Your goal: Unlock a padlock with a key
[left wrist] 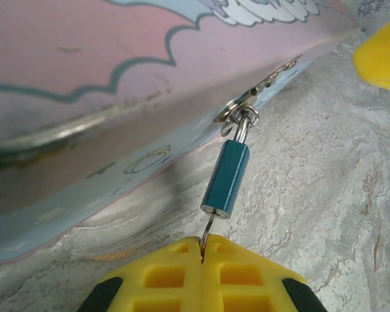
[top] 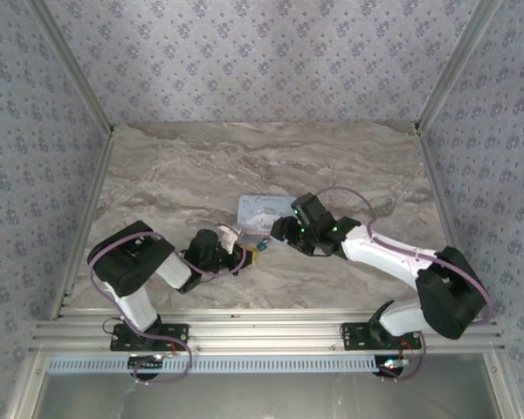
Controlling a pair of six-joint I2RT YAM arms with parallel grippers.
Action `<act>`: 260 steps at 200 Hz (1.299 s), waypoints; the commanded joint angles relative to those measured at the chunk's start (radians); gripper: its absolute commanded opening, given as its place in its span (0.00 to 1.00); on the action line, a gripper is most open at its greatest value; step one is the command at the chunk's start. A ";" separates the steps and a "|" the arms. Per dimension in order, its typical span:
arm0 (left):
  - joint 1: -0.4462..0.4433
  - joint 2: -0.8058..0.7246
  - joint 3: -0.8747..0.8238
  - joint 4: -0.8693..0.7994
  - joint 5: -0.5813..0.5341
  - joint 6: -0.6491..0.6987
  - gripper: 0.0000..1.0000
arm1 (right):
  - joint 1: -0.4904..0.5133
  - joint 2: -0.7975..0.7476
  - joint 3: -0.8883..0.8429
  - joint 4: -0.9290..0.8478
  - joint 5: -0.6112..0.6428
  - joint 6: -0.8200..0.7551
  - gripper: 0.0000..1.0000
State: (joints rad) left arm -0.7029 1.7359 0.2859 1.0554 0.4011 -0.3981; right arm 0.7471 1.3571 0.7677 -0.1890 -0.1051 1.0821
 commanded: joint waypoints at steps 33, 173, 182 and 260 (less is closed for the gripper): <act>-0.016 -0.055 -0.016 -0.070 0.013 -0.031 0.00 | 0.146 0.009 -0.185 0.322 0.227 0.176 0.58; -0.025 -0.208 -0.005 -0.229 0.027 -0.043 0.00 | 0.208 0.260 -0.171 0.630 0.208 0.327 0.56; -0.029 -0.207 -0.005 -0.227 0.027 -0.049 0.00 | 0.208 0.268 -0.168 0.633 0.207 0.340 0.55; -0.049 -0.219 -0.011 -0.213 -0.023 -0.082 0.00 | 0.216 0.312 -0.160 0.643 0.181 0.406 0.46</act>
State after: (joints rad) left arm -0.7315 1.5406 0.2703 0.8291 0.3641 -0.4808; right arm 0.9504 1.6264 0.6056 0.5060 0.1326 1.3930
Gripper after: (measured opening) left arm 0.054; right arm 0.475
